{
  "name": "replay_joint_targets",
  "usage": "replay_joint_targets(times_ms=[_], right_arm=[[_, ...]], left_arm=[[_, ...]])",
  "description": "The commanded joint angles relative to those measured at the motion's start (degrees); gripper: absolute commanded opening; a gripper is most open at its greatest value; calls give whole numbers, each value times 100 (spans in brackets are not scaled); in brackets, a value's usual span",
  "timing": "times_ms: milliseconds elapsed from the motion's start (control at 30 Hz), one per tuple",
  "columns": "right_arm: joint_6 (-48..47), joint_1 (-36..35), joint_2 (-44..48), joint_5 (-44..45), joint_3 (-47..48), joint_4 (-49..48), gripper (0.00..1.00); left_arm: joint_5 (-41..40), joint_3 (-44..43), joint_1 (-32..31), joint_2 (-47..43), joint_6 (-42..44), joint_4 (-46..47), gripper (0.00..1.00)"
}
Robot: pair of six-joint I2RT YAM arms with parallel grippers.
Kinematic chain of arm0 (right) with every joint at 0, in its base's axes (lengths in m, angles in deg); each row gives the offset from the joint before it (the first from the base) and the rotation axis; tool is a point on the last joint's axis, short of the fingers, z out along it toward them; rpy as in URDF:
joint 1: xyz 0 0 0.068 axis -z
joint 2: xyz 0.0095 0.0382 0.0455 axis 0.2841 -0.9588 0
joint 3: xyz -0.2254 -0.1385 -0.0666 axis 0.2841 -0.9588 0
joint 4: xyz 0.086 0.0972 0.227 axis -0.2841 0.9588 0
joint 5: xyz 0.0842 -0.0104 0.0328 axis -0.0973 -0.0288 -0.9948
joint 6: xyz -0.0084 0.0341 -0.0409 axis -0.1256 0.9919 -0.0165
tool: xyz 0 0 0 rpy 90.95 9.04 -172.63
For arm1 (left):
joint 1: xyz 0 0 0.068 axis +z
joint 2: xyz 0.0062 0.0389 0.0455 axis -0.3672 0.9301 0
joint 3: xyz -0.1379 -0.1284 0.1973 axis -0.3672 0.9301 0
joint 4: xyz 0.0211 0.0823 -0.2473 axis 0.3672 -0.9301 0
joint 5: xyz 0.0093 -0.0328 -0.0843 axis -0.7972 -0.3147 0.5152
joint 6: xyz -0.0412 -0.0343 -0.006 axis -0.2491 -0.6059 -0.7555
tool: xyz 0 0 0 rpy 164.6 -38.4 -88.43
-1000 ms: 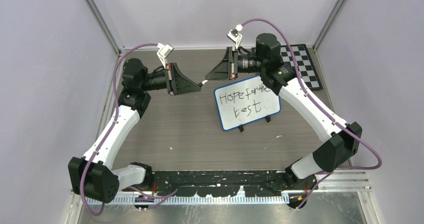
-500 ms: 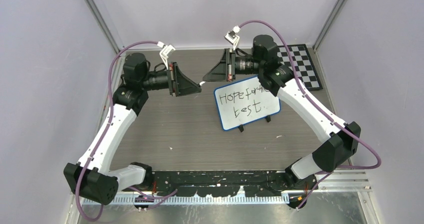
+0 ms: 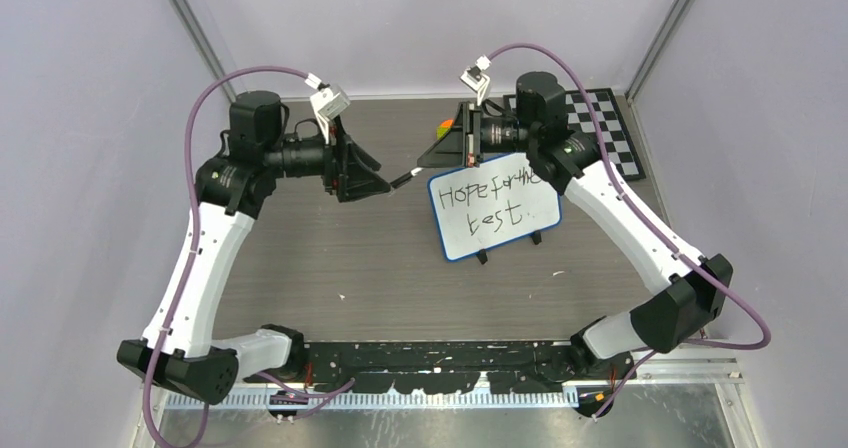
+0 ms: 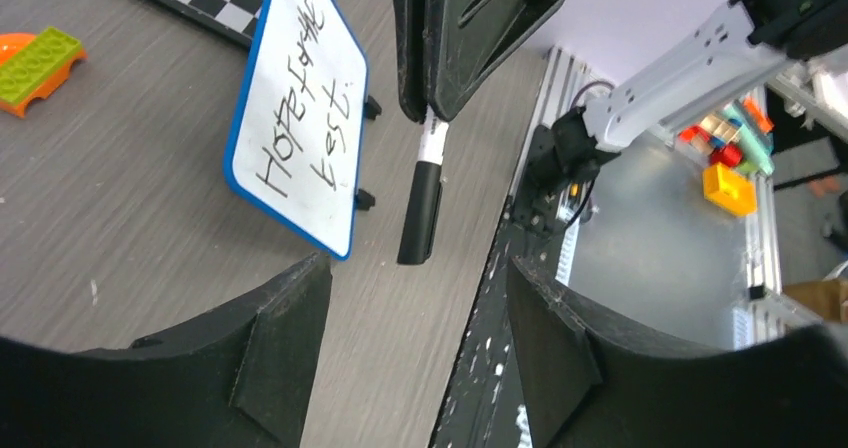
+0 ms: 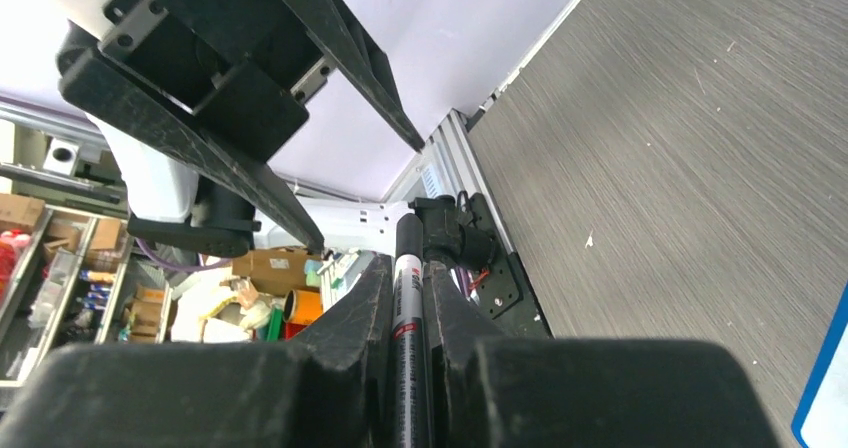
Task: Write a sentence on the whiteboard
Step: Place the whiteboard marker at the center of the board.
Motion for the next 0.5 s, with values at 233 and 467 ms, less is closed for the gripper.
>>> replay_joint_targets(times_ms=[233,467], right_arm=[[-731,-48,390,-162,-188,676,0],[-813,-142,372,-134,-252,733,0]], left_arm=[[70,-1515,-185,751,2134,-2085,67],[-574,-1659,-1129,1127,2313,-2328,68]])
